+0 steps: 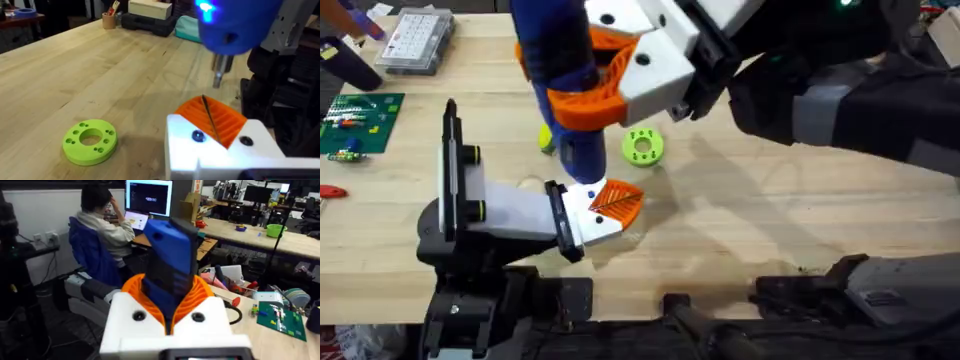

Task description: Pick up the gripper from the table and insert it into the empty holder that is missing its gripper. Then pick up a screw, insert it into the mounting hole, and use the screwdriver to tighten it. Finally, clean up the table by picking up the vegetable and placing it into the bucket.

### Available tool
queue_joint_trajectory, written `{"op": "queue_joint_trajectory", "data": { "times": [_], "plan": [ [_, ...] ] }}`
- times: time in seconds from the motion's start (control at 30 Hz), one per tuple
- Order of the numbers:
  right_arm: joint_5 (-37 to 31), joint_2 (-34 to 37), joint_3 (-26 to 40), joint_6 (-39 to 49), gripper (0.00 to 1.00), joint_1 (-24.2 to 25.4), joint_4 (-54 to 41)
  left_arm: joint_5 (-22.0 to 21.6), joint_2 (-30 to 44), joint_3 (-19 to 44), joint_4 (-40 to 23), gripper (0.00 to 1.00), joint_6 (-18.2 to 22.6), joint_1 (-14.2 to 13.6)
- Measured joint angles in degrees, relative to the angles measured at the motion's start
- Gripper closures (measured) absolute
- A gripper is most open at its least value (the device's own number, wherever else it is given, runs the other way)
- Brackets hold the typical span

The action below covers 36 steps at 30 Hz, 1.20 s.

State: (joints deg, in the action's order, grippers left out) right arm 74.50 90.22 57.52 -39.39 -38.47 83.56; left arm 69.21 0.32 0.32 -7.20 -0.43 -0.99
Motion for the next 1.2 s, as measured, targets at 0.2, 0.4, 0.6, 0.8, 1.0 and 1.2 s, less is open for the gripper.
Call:
{"op": "queue_joint_trajectory", "data": {
  "times": [0.2,0.4,0.6,0.8,1.0,1.2],
  "plan": [
    [-0.06,1.59,-0.07,0.9,0.981,-0.64,-0.26,0.02,-0.01,0.0,0.0,0.996,0.01,0.0],
    [-0.05,1.68,-0.07,1.5,0.981,-0.8,-0.31,0.01,-0.01,0.0,0.0,0.996,0.0,0.0],
    [-0.08,1.68,-0.81,2.47,0.981,-0.91,-0.3,0.01,-0.02,0.0,0.0,0.996,0.02,0.0],
    [-0.07,1.68,-2.67,3.75,0.981,-0.91,-0.37,0.01,0.0,0.0,0.0,0.996,0.02,0.0],
    [-0.09,1.68,-2.99,4.56,0.981,-0.91,-0.38,0.02,-0.02,0.0,0.0,0.996,0.02,0.0],
    [-0.09,1.68,-2.99,5.83,0.981,-1.57,-0.4,0.0,-0.02,0.0,0.0,0.996,0.02,0.0]
  ]
}}
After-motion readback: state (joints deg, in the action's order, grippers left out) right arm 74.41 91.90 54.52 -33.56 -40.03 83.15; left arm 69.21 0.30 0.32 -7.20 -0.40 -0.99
